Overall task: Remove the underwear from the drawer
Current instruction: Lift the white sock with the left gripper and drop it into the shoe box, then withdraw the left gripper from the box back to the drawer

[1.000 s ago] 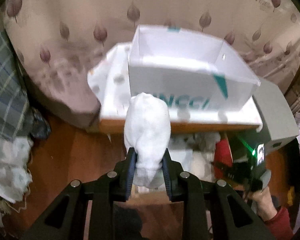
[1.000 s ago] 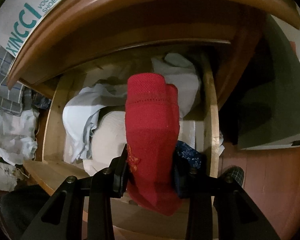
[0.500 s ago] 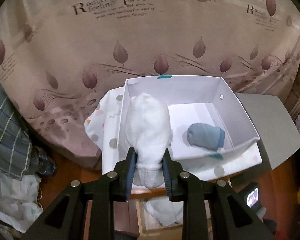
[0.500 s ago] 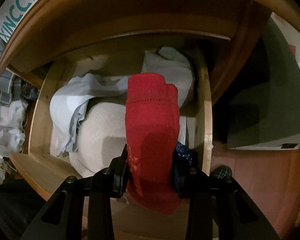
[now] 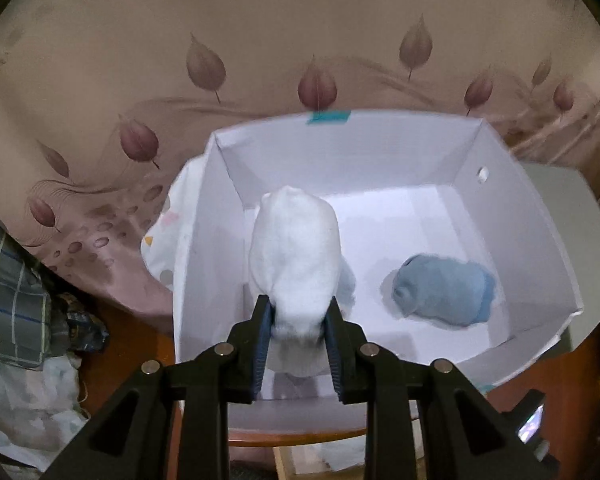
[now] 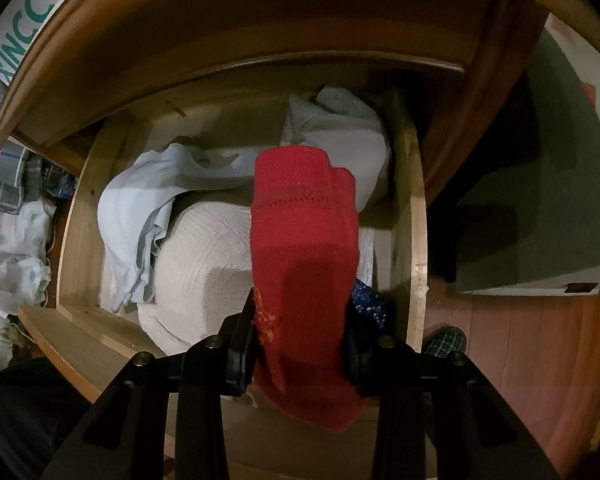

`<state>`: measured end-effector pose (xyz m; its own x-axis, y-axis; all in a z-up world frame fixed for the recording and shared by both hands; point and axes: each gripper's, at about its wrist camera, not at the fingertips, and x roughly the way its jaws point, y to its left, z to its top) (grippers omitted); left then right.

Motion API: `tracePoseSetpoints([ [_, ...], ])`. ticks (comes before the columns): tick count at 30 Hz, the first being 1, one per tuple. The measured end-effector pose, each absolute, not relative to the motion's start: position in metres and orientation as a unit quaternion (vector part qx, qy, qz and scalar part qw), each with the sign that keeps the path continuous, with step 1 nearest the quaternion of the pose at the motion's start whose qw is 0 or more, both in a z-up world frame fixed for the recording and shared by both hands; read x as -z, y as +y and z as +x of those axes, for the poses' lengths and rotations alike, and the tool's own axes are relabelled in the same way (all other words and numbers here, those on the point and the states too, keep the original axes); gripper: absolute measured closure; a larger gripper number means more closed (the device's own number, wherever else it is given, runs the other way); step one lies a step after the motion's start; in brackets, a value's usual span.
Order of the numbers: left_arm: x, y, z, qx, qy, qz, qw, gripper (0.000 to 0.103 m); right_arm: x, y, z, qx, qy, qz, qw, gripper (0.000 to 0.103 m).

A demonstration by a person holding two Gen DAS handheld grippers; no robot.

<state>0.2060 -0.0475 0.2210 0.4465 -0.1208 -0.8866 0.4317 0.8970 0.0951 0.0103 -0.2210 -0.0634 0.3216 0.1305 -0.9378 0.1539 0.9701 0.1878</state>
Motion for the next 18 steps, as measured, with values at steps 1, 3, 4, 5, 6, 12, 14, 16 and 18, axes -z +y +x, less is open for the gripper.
tracePoseSetpoints([
  [1,-0.213,-0.049,0.209,0.162,0.509,0.156,0.831,0.077,0.064,-0.221,0.01,0.007,0.583,0.122,0.803,0.069],
  [3,-0.202,-0.049,0.211,0.158,0.522,0.153,0.824,0.077,0.064,-0.221,0.011,0.006,0.583,0.122,0.803,0.069],
  [4,-0.197,-0.049,0.212,0.154,0.527,0.154,0.821,0.077,0.064,-0.22,0.011,0.005,0.583,0.122,0.803,0.069],
  [5,-0.194,-0.049,0.213,0.151,0.529,0.156,0.821,0.075,0.064,-0.22,0.011,0.004,0.583,0.122,0.803,0.069],
  [6,-0.193,-0.048,0.212,0.149,0.529,0.156,0.821,0.074,0.064,-0.22,0.011,0.003,0.582,0.123,0.804,0.069],
  [12,-0.198,-0.045,0.214,0.141,0.532,0.144,0.822,0.059,0.065,-0.22,0.01,0.003,0.583,0.124,0.803,0.069],
  [14,-0.205,-0.042,0.213,0.139,0.524,0.135,0.83,0.052,0.065,-0.22,0.01,0.003,0.583,0.123,0.803,0.069],
  [16,-0.213,-0.039,0.211,0.141,0.513,0.13,0.836,0.049,0.065,-0.221,0.01,0.002,0.583,0.123,0.803,0.069],
  [18,-0.221,-0.036,0.205,0.14,0.504,0.128,0.843,0.049,0.066,-0.221,0.01,0.002,0.583,0.126,0.802,0.069],
])
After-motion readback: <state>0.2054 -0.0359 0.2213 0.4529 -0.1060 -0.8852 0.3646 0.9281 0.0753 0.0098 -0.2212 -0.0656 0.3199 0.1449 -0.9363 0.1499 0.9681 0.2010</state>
